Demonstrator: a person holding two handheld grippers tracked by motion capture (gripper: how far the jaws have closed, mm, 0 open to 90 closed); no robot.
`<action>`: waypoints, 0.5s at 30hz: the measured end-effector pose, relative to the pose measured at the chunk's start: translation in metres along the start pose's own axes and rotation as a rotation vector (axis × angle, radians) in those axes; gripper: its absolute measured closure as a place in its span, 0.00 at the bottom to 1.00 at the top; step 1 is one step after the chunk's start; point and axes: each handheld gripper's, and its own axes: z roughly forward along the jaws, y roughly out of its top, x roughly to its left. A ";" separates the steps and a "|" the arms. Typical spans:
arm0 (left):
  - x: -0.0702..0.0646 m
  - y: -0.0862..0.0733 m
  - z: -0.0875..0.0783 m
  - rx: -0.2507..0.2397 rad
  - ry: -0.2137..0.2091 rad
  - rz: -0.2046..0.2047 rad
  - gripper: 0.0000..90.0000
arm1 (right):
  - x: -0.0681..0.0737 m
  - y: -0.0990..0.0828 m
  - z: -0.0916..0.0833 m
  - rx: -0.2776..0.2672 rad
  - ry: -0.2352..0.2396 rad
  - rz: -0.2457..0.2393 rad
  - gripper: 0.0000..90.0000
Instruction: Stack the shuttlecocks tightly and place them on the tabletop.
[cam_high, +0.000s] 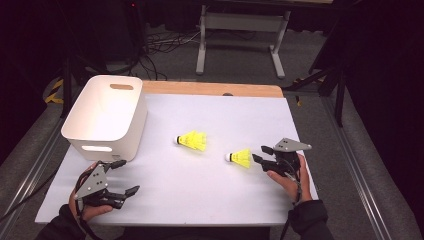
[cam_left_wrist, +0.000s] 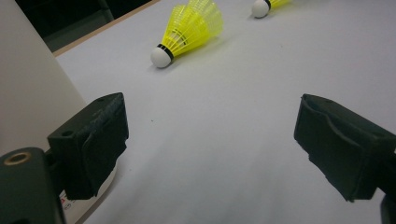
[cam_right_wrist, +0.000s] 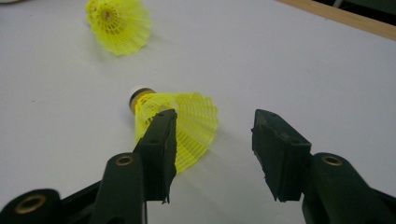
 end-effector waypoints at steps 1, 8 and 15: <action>0.000 0.000 0.000 0.000 -0.003 -0.001 0.12 | 0.002 0.000 -0.002 -0.003 0.003 -0.010 0.57; 0.000 0.000 0.000 0.001 0.000 0.002 0.12 | 0.022 -0.003 -0.008 0.019 0.047 -0.101 0.61; -0.001 0.000 0.000 0.002 0.000 0.002 0.12 | 0.034 -0.005 0.000 0.065 0.066 -0.146 0.66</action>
